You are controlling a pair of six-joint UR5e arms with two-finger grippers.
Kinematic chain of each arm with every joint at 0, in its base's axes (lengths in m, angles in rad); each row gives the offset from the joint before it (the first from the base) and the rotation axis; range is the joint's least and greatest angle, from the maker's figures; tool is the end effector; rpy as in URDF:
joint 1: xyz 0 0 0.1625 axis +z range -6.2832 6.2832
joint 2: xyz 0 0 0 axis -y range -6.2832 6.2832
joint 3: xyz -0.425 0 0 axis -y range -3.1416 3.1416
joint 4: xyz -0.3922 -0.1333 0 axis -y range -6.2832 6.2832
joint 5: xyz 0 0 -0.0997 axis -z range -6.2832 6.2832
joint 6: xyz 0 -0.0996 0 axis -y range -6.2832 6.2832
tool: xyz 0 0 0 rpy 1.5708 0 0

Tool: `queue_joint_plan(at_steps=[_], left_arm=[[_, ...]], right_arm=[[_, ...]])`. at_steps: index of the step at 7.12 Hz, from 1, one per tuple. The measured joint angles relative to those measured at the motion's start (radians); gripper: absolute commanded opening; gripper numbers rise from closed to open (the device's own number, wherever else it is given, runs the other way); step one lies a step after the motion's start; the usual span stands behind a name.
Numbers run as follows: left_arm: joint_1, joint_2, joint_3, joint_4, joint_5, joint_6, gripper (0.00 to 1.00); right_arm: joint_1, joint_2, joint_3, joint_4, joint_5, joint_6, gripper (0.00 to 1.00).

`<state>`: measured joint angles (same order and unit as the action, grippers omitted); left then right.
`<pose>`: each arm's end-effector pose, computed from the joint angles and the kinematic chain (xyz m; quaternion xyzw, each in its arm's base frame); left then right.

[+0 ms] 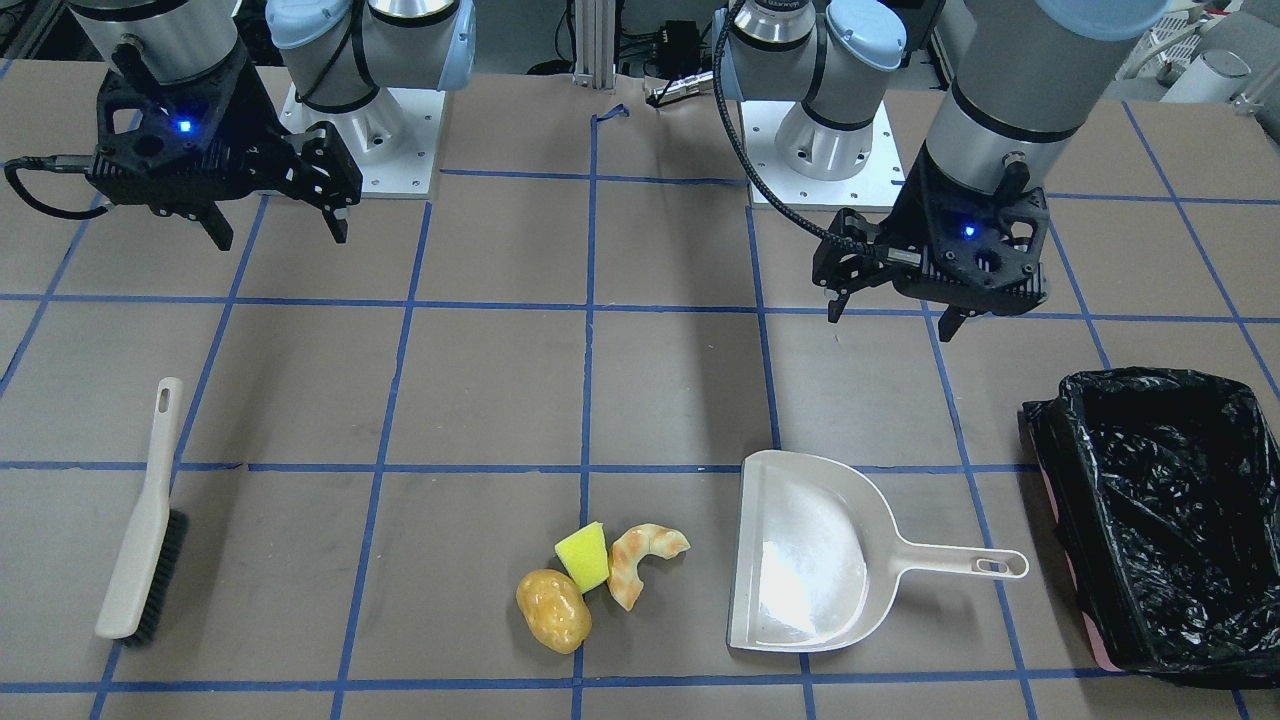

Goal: Sweep and dump trash into bin
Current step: 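Grasp the white dustpan handle with the left gripper while the right grasps the brush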

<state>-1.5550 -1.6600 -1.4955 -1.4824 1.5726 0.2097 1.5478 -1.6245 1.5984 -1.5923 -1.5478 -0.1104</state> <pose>-0.1246 -0.5389 0.4885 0.0967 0.9946 -0.0369 0.0051 0.1247 -0.4766 0.5024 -0.0439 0.9987 -0.0245 0.0099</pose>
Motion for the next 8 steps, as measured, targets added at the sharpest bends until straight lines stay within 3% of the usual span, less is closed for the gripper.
queue_joint_plan(at_steps=[5,7,8], left_arm=[[0.007,0.01,-0.029,0.009,0.002,0.013,1.0],[0.042,-0.003,-0.062,0.11,0.002,0.199,1.0],[0.088,-0.01,-0.08,0.143,-0.002,0.36,1.0]], right_arm=[[-0.001,-0.011,0.0,-0.005,-0.014,-0.006,1.0],[-0.009,-0.01,0.003,-0.006,-0.055,-0.011,1.0],[-0.035,0.001,0.011,-0.014,-0.116,-0.008,0.98]])
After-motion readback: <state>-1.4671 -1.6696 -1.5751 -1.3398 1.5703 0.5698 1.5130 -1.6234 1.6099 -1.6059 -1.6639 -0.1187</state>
